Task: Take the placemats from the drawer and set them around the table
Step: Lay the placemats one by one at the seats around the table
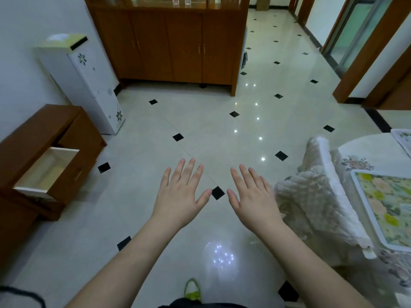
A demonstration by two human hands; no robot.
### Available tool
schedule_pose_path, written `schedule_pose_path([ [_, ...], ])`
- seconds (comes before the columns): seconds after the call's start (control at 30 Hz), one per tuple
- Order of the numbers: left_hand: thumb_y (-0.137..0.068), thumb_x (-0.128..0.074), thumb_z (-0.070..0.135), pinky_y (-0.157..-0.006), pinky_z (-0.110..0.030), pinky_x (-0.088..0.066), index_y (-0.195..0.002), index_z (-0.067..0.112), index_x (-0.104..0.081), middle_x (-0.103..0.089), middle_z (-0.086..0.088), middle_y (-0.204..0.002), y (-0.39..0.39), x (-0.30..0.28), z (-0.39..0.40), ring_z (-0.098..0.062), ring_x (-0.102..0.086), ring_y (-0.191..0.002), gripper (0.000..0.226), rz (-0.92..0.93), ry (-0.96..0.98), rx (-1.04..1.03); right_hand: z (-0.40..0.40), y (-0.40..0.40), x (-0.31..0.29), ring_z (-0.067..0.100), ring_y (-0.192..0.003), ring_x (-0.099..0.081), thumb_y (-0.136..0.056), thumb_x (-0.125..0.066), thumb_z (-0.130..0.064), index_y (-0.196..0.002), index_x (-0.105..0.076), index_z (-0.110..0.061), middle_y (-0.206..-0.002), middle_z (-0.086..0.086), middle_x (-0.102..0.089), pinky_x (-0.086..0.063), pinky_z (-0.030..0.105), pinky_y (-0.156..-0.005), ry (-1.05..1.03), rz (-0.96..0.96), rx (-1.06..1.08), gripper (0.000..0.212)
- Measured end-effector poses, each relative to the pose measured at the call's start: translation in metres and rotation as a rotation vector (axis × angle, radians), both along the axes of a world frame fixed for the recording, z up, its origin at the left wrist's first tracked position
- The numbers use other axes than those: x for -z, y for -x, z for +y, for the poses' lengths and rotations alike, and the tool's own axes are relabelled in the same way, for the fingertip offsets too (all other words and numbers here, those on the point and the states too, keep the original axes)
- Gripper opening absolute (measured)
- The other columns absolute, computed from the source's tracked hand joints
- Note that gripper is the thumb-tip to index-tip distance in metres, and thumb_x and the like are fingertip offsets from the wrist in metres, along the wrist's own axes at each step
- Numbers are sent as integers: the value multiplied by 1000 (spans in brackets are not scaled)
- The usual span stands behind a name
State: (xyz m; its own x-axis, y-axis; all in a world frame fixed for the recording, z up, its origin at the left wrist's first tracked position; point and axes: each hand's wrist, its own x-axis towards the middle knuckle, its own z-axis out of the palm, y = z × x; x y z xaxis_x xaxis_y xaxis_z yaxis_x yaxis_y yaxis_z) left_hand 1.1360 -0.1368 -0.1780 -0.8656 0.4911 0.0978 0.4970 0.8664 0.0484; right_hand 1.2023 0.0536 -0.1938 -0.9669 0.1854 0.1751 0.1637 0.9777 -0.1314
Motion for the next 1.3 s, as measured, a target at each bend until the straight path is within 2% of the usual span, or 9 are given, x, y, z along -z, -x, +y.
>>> schedule_pose_path([
  [0.07, -94, -25, 63, -115, -45, -13, -150, 23, -43, -39, -2, -157, 32, -2, 0, -24, -33, -147, 71, 14, -1, 16, 0, 27, -4, 30, -133, -50, -93, -32, -45, -142, -50, -18, -145, 9, -51, -31, 42, -109, -15, -3, 23, 59],
  [0.13, -94, -30, 61, -114, -46, -16, -147, 22, -47, -44, -4, -154, 64, -2, 4, -25, -38, -144, 69, 17, -3, 44, 4, 51, -6, 30, -132, -50, -93, -33, -45, -142, -50, -17, -145, 9, -51, -27, 41, -108, -19, 10, 38, 58],
  [0.27, -93, -19, 64, -117, -43, -6, -154, 25, -34, -30, -1, -161, 115, -5, 25, -22, -22, -151, 74, -12, -24, 99, 24, 94, -6, 30, -132, -50, -94, -32, -43, -143, -50, -17, -145, 9, -51, -39, 46, -107, -14, 12, 93, 59],
  [0.4, -93, -15, 64, -117, -41, -2, -155, 24, -32, -29, -1, -162, 163, -7, 65, -22, -20, -152, 75, -5, -30, 154, 61, 139, -3, 30, -135, -47, -93, -30, -42, -144, -47, -17, -147, 9, -49, -37, 46, -108, -7, -10, 131, 59],
  [0.57, -85, 2, 68, -120, -40, 6, -159, 29, -12, -7, 4, -167, 234, 0, 131, -17, 3, -154, 85, -51, -1, 201, 121, 192, 11, 27, -143, -36, -95, -22, -45, -150, -37, -20, -155, 7, -38, -28, 44, -115, 17, -43, 179, 63],
  [0.73, -85, 1, 67, -123, -43, 0, -159, 29, -13, -9, 3, -167, 302, -10, 202, -18, 0, -154, 84, -57, 12, 230, 193, 249, 7, 25, -146, -28, -92, -14, -48, -153, -30, -22, -159, 4, -31, -21, 42, -117, 75, -67, 230, 68],
  [0.97, -89, -3, 67, -122, -43, -3, -158, 28, -16, -14, 2, -166, 370, -11, 281, -19, -5, -154, 80, -73, 40, 291, 263, 331, -9, 31, -135, -47, -92, -29, -41, -144, -47, -16, -147, 8, -49, -37, 47, -109, 47, -57, 235, 60],
  [1.13, -86, 4, 67, -122, -41, 1, -159, 28, -9, -7, 4, -167, 434, -8, 321, -17, 1, -154, 83, -72, 28, 306, 291, 387, -11, 29, -142, -36, -93, -19, -45, -150, -38, -19, -154, 6, -39, -29, 45, -114, 62, -89, 242, 66],
  [1.3, -84, 7, 65, -122, -42, -1, -159, 25, -6, -5, 2, -167, 508, -5, 368, -18, 3, -154, 86, -65, 10, 350, 322, 463, -8, 28, -144, -33, -94, -21, -44, -151, -35, -20, -156, 6, -37, -28, 45, -115, 63, -81, 298, 63],
])
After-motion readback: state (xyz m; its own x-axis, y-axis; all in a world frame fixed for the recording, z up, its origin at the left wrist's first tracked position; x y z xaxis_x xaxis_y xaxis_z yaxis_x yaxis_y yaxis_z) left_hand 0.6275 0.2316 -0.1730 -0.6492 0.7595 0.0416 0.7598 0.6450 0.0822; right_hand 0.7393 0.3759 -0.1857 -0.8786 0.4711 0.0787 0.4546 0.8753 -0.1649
